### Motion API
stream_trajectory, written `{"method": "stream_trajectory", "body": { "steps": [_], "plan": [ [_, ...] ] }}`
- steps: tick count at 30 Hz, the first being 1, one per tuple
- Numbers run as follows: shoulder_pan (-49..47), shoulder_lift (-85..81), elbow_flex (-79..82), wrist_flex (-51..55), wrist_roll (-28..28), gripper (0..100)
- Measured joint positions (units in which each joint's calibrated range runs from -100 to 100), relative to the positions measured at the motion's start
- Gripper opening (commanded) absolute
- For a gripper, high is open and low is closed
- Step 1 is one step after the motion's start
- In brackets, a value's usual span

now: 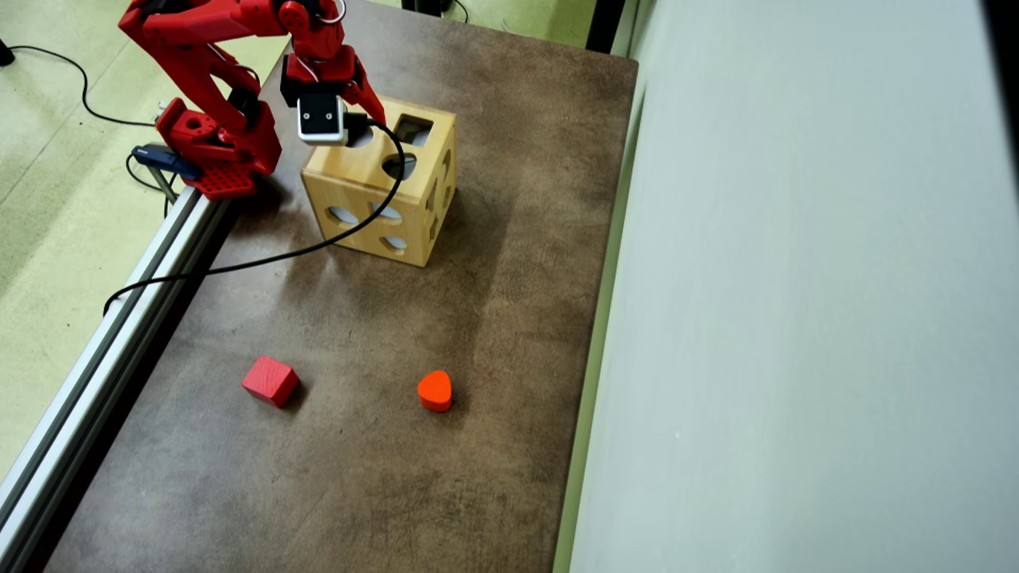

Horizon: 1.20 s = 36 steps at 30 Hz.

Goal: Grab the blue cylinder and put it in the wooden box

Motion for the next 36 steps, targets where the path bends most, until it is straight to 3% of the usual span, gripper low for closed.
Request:
{"method": "stream_trajectory", "body": {
  "steps": [9, 20, 28, 36],
  "plan": [
    [0.0, 0.0, 0.0, 0.0, 0.0, 25],
    [0.3, -7.5, -3.5, 0.1, 0.0, 2],
    [5.2, -8.6, -14.9, 6.5, 0.0, 1],
    [5.7, -23.2, -16.2, 6.9, -1.4, 1]
  ]
}}
